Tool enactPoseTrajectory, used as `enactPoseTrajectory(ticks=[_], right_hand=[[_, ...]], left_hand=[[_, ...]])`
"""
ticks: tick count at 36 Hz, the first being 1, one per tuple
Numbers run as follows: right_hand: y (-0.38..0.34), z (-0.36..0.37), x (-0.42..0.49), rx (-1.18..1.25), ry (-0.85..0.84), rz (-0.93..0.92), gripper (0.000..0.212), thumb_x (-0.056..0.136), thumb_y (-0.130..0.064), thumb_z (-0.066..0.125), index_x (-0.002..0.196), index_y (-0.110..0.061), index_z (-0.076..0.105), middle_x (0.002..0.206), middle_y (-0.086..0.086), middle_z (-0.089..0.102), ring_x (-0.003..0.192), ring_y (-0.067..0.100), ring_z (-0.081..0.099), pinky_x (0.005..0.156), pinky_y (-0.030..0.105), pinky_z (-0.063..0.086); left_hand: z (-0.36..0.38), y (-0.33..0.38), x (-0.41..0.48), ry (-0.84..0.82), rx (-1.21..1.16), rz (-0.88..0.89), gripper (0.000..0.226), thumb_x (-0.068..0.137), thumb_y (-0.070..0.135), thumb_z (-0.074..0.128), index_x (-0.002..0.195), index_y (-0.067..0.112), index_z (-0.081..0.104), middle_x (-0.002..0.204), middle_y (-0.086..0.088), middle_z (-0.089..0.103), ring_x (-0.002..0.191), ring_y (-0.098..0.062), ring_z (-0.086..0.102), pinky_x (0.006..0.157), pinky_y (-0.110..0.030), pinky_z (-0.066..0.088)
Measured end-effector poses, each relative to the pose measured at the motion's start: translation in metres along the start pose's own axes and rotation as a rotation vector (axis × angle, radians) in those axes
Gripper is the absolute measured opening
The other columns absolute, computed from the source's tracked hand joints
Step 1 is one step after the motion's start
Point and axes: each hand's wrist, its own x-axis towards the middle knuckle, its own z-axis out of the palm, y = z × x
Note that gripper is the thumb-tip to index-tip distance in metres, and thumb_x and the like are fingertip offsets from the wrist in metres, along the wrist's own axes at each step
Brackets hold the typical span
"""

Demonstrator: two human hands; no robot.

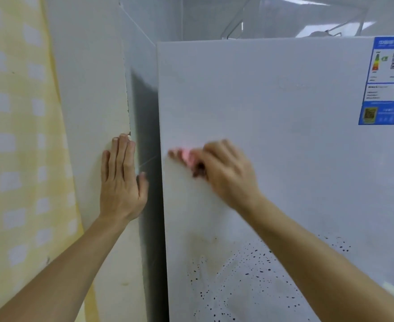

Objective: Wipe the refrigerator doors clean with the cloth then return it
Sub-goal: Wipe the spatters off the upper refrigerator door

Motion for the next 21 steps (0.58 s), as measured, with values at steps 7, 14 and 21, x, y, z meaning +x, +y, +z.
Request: enactPoseTrajectory(ticks=[7, 14, 21], right_hand=[[-0.014, 0.028, 0.026, -0.093, 0.228, 0.245, 0.022, 0.084, 0.010, 0.079, 0.099, -0.005, 0.080, 0.080, 0.009, 0.062, 0.075, 0.025, 0.054, 0.055, 0.033, 0.045], [-0.084, 0.050, -0.103, 0.144, -0.206, -0.018, 0.016, 0.092, -0.011, 0.080, 0.105, -0.002, 0.077, 0.091, 0.007, 0.066, 0.081, 0.018, 0.052, 0.069, 0.029, 0.044], [-0.089, 0.035, -0.133, 0.215, -0.477, -0.206, 0.013, 0.098, -0.016, 0.072, 0.107, -0.007, 0.076, 0.094, 0.002, 0.066, 0.081, 0.018, 0.056, 0.070, 0.029, 0.049]], left_hand=[[-0.002, 0.000, -0.004, -0.009, -0.027, -0.007, 0.075, 0.098, 0.015, 0.041, 0.165, -0.001, 0.011, 0.175, -0.016, 0.007, 0.163, -0.032, 0.003, 0.133, -0.050, 0.004], [-0.007, 0.000, -0.014, -0.040, -0.032, -0.007, 0.077, 0.099, 0.015, 0.044, 0.165, -0.001, 0.007, 0.175, -0.019, 0.007, 0.163, -0.031, 0.003, 0.133, -0.051, 0.005], [-0.016, -0.007, -0.022, -0.106, 0.030, 0.016, 0.074, 0.102, 0.021, 0.038, 0.166, -0.001, 0.007, 0.175, -0.018, 0.006, 0.163, -0.032, 0.006, 0.132, -0.055, 0.010]])
